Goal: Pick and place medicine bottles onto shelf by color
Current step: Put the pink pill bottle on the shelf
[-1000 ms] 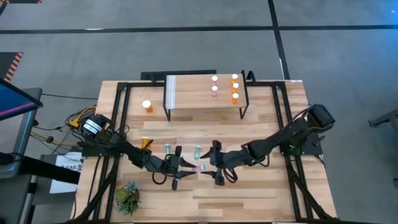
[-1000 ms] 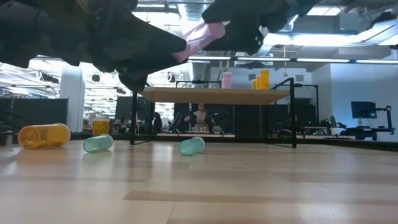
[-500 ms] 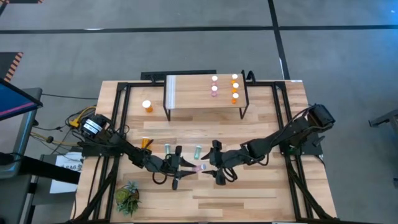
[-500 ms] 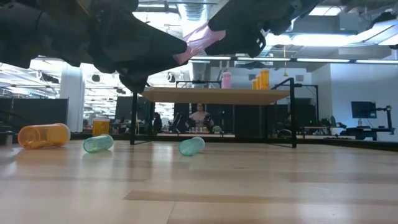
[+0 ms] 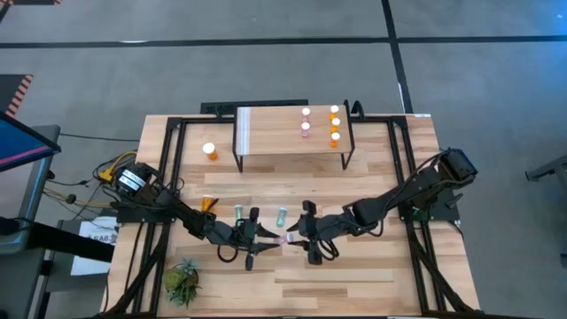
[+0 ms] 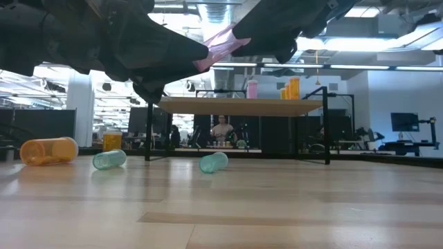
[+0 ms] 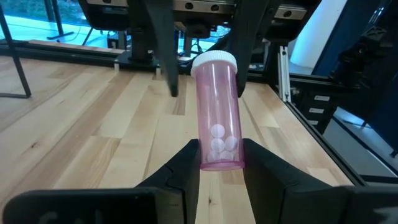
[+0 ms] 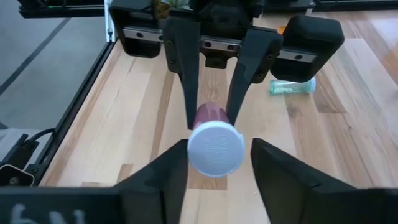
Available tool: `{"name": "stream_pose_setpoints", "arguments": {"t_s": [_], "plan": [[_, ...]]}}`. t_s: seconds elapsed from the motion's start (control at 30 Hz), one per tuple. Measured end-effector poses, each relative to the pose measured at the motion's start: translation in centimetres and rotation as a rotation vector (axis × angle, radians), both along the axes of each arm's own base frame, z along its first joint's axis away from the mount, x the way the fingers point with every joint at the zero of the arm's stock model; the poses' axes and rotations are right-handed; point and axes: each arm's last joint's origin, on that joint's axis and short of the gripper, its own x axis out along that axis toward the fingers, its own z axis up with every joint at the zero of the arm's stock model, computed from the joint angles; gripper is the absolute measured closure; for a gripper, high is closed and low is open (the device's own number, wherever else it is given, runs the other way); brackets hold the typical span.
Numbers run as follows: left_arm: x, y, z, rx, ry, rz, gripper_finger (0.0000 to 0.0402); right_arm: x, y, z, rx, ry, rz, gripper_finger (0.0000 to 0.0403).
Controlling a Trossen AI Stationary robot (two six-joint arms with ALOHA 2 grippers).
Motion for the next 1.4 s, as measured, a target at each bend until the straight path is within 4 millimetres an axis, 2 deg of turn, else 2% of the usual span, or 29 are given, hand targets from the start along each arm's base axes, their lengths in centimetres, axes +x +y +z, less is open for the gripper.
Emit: {"name": "stream_pose_setpoints", "arguments": {"t_s": [0.17, 0.33, 0.63, 0.77, 0.97, 1.1, 1.4], "plan": [[0.0, 0.0, 0.0, -0.002, 0.001, 0.003, 0.0312, 0.0, 0.0, 0.0, 0.0, 0.0, 0.001, 0.0247], [0.0, 0.0, 0.0, -0.011, 0.001, 0.002, 0.0303, 0.0, 0.0, 0.0, -0.004, -0.001, 0.004, 0.0271], [0.0, 0.0, 0.0, -0.016, 0.004, 0.007, 0.0225, 0.0, 0.0, 0.0, -0.009, 0.0, 0.003, 0.0263], [-0.1, 0.1, -0.3, 0.004, 0.033, 0.032, 0.0198, -0.3, -0.7, 0.7, -0.008, 0.016, -0.015, 0.0265], [-0.9, 0.9, 0.3, 0.049, 0.127, 0.151, 0.0172, -1.0, -2.5, 3.1, -0.031, 0.078, -0.06, 0.0269], [-1.2, 1.2, 0.6, 0.047, 0.165, 0.209, 0.0167, -1.3, -4.5, 5.1, -0.05, 0.13, -0.111, 0.0266], [-1.3, 1.3, 0.4, 0.037, 0.185, 0.216, 0.0167, -1.9, -10.9, 10.1, -0.092, 0.215, -0.277, 0.0267]]}}
